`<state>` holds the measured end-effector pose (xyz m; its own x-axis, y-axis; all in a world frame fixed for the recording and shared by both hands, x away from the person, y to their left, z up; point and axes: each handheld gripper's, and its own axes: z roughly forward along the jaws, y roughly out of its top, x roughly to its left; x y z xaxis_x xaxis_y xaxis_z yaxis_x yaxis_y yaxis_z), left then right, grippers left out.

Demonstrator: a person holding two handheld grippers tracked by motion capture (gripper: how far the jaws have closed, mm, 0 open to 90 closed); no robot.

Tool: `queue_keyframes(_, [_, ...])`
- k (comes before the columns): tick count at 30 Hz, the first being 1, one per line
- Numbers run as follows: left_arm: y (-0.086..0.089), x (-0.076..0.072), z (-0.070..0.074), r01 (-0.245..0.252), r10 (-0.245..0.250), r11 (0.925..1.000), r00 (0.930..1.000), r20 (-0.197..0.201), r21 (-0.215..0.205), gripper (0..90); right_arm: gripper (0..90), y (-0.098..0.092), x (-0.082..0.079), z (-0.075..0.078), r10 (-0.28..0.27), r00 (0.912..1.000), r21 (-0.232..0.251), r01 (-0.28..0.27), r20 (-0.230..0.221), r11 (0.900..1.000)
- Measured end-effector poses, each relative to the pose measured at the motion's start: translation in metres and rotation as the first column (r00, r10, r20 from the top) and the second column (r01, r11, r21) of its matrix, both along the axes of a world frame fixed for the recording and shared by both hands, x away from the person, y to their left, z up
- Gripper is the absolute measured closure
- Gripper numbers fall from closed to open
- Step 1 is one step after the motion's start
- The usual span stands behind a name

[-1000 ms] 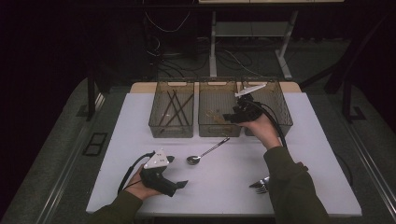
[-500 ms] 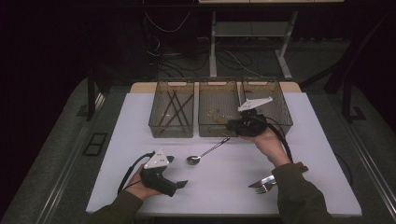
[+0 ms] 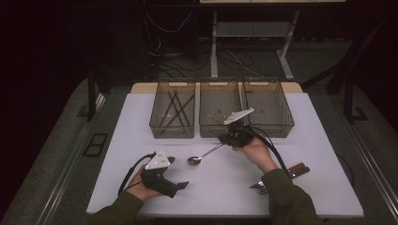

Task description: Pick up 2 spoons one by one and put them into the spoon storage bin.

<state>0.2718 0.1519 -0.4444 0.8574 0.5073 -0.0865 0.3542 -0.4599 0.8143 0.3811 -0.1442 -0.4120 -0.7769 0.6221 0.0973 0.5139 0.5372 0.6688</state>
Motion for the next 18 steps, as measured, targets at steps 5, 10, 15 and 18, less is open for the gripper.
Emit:
queue_keyframes(5, [0.000,0.000,0.000,0.000,0.000,1.0000,1.0000,0.001,-0.002,0.0,89.8,0.010,0.007,-0.016,-0.016,0.9998,-0.056,0.015,-0.015,0.998])
queue_keyframes(10, [0.000,0.000,0.000,0.001,-0.001,1.0000,1.0000,0.000,-0.003,0.0,89.8,0.016,0.011,-0.026,-0.018,0.9996,-0.079,0.016,-0.020,0.997])
queue_keyframes(15, [0.000,0.000,0.000,0.002,-0.002,1.0000,1.0000,-0.001,0.001,0.0,90.0,0.019,0.010,-0.027,-0.013,0.9998,-0.094,0.011,-0.016,0.996])
queue_keyframes(18, [0.000,0.000,0.000,0.001,-0.001,1.0000,1.0000,0.000,-0.001,0.0,90.0,0.018,0.010,-0.027,-0.005,0.9997,-0.099,0.002,-0.023,0.995])
